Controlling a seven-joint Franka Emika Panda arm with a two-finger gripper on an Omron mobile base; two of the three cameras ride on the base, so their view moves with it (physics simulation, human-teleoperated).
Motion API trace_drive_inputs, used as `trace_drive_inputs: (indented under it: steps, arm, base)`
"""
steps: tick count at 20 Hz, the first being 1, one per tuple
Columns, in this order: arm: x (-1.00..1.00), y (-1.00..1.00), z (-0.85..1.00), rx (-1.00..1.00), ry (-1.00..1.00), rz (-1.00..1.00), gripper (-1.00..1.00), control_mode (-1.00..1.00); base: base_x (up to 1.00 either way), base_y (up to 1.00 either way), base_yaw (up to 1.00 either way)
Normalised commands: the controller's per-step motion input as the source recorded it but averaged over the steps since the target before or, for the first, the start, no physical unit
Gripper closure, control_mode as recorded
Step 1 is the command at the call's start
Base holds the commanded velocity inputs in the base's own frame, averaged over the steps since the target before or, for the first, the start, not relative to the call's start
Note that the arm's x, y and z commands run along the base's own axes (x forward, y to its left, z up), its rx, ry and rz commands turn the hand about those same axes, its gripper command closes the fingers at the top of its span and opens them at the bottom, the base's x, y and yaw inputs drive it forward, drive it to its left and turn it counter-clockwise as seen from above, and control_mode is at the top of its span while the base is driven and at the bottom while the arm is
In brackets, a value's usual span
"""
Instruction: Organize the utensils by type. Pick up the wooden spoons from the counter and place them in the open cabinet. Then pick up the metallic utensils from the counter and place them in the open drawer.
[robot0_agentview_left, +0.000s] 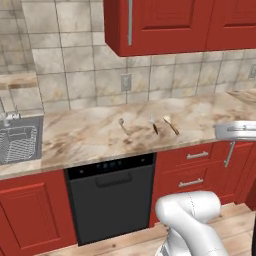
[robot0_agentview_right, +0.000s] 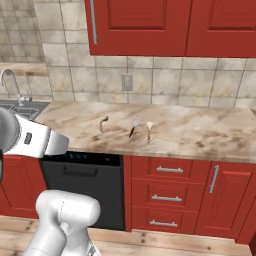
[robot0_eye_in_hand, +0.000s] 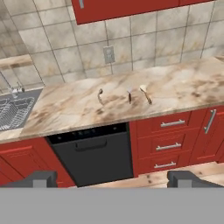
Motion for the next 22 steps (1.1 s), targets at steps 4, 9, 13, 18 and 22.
trace_drive_inputs:
  steps: [4,9,13,18,22]
  arm:
    - [0.0,0.0,0.0,0.0,0.0,0.0,-1.0,1.0]
    - [0.0,0.0,0.0,0.0,0.0,0.0,-1.0,1.0]
    - [0.0,0.0,0.0,0.0,0.0,0.0,-1.0,1.0]
    - [0.0,0.0,0.0,0.0,0.0,0.0,-1.0,1.0]
    - [0.0,0.0,0.0,0.0,0.0,0.0,-1.0,1.0]
  base:
    - [0.38,-0.06,0.0]
    - [0.68,0.0,0.0]
    - [0.64,0.0,0.0]
    - [0.5,0.0,0.0]
    - [0.44,0.0,0.0]
